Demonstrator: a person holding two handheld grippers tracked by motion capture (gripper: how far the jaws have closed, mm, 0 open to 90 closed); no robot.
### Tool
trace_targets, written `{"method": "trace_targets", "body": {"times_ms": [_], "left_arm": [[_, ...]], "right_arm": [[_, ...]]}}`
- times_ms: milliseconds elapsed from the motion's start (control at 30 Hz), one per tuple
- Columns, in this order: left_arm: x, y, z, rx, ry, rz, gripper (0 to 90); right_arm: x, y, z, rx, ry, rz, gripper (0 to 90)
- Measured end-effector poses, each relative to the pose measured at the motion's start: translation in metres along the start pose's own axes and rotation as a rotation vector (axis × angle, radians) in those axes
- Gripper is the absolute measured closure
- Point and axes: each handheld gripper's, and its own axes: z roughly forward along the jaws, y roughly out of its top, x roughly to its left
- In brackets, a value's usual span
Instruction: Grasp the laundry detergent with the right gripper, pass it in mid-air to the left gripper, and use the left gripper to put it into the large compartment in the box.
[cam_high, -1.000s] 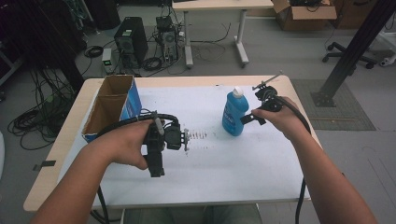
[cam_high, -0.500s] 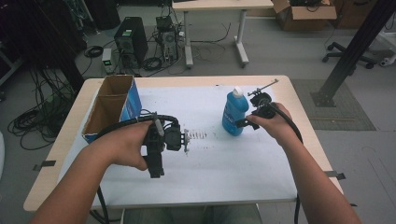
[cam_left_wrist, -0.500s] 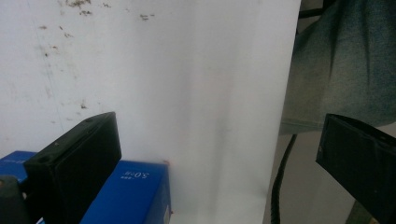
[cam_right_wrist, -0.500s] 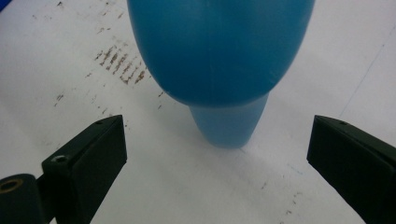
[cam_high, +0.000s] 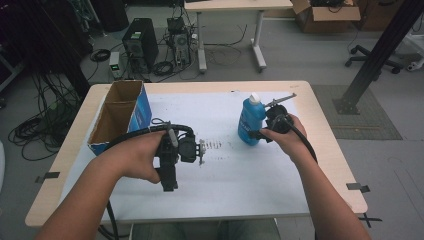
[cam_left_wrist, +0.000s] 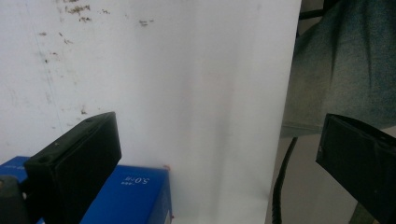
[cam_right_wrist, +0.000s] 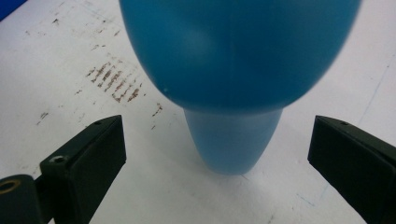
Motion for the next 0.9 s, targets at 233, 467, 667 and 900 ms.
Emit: {"method": "trace_targets", "body": {"times_ms": [233,467,667,900], "left_arm": [[0.0,0.0,0.001,0.006,-0.001,-0.001,0.2],[-0.001,0.0,0.002,0.005,-0.004,0.0,0.2],[-0.001,0.0,0.004,0.004,-0.008,0.001,0.2],[-0.002,0.0,0.005,0.001,-0.012,-0.001,0.2]], "right_arm": [[0.0,-0.006,0.01,-0.029,-0.002,0.006,4.4],[0.003,-0.01,0.017,-0.101,0.004,0.0,4.2],[0.005,-0.013,0.024,-0.129,-0.014,-0.013,4.1],[0.004,-0.016,0.03,-0.192,-0.012,0.001,3.6]]}}
